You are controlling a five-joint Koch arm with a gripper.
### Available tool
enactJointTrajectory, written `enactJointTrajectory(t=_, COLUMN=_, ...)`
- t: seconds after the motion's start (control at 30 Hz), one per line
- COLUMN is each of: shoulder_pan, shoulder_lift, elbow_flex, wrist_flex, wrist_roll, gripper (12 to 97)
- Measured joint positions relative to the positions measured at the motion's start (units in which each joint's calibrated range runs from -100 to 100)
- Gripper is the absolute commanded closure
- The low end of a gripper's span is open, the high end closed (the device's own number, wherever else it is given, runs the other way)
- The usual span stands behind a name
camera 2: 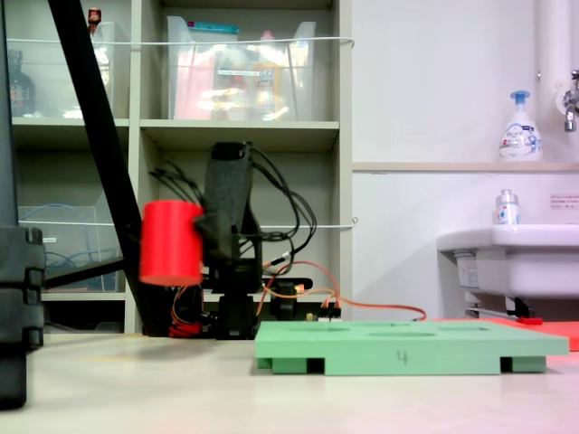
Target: Put the cylinder block into the corresponding hole
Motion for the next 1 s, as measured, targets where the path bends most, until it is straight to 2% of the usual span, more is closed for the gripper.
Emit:
enactJointTrajectory(t=0.27, shoulder_pan=9.8, shoulder_lift=-0.5, elbow_flex=13.1, wrist_flex=-14.1, wrist_roll=-0.1, gripper=72.8)
enactJointTrajectory(t=0.53, shoulder_pan=16.8, shoulder_lift=15.2, elbow_flex=25.9, wrist_flex=-18.2, wrist_roll=-0.9, gripper=72.2)
enactJointTrajectory(t=0.7, shoulder_pan=19.0, shoulder_lift=23.9, elbow_flex=30.8, wrist_flex=-18.2, wrist_roll=-0.9, gripper=72.2)
enactJointTrajectory(t=1.0, shoulder_pan=19.3, shoulder_lift=34.1, elbow_flex=38.7, wrist_flex=-19.1, wrist_roll=-1.3, gripper=72.2)
